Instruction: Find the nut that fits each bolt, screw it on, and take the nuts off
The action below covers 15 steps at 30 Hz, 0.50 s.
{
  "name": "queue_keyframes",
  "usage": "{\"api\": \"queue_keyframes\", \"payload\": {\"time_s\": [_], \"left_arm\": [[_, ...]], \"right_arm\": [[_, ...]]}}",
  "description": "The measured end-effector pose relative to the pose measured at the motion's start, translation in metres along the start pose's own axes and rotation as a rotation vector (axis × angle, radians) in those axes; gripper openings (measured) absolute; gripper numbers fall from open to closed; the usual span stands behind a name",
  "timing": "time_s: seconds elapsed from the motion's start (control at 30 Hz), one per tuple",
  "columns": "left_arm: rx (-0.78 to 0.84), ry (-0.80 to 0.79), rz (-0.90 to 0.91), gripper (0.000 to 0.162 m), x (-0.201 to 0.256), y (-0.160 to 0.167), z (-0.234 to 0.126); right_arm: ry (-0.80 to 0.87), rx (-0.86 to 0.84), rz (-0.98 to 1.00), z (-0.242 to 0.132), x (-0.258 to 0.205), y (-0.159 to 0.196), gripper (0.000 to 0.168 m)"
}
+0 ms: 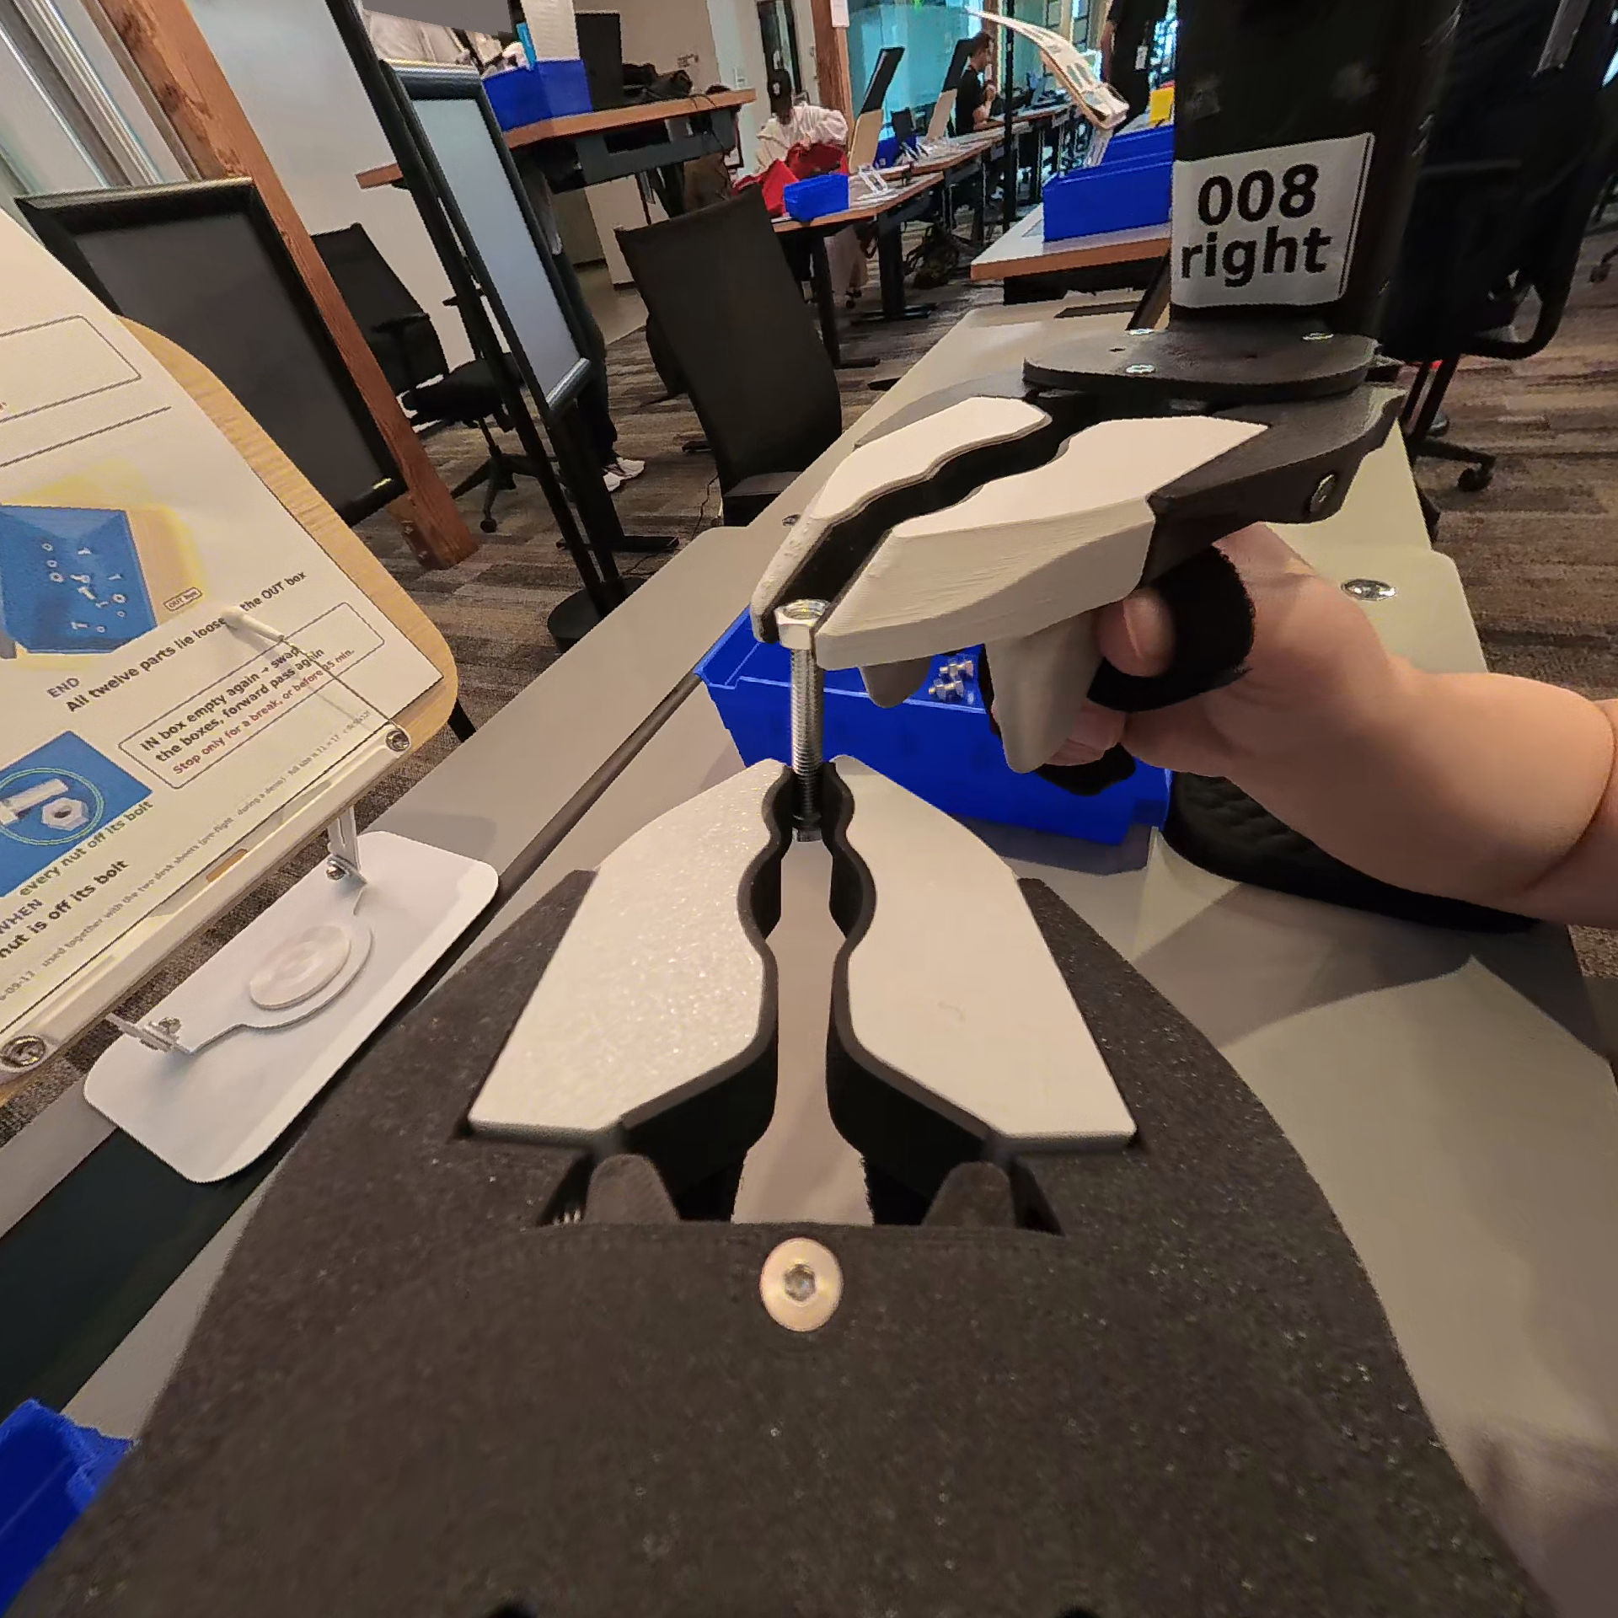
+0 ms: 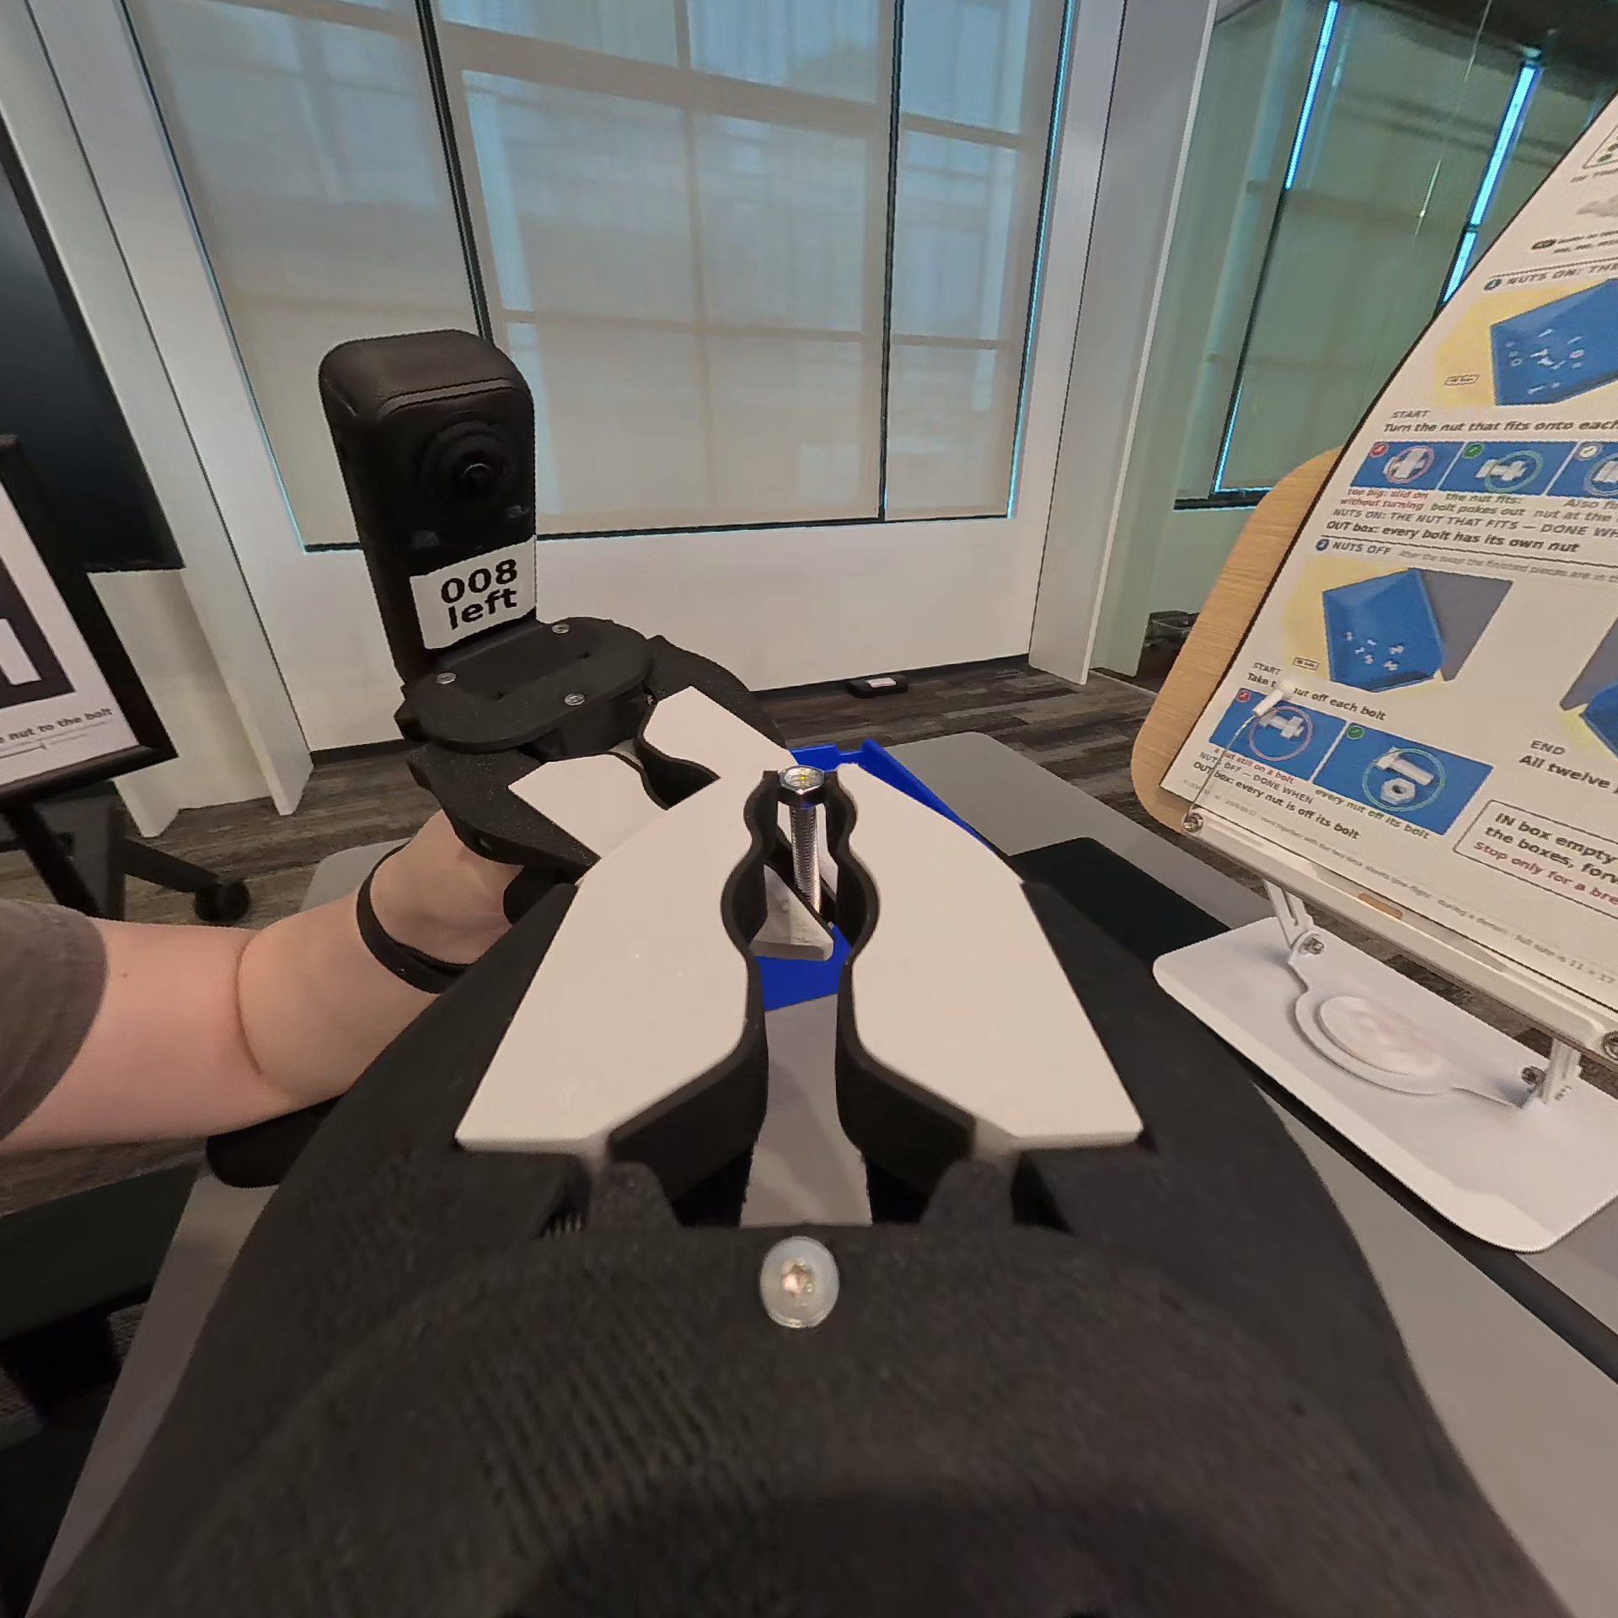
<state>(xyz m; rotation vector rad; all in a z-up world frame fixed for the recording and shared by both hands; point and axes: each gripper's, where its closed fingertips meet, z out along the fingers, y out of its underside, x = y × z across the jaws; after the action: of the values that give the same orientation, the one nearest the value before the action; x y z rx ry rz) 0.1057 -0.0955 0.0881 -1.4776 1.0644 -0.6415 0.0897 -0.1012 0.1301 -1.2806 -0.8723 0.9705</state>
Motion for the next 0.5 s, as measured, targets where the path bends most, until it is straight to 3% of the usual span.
{"api": "queue_keyframes", "payload": {"time_s": [0.5], "left_arm": [[0.012,0.041,-0.008,0.005,0.0052,-0.0031,-0.0019]], "right_arm": [[-0.025,-0.006,-0.019,-0.0003,-0.0035,-0.0009,0.018]]}}
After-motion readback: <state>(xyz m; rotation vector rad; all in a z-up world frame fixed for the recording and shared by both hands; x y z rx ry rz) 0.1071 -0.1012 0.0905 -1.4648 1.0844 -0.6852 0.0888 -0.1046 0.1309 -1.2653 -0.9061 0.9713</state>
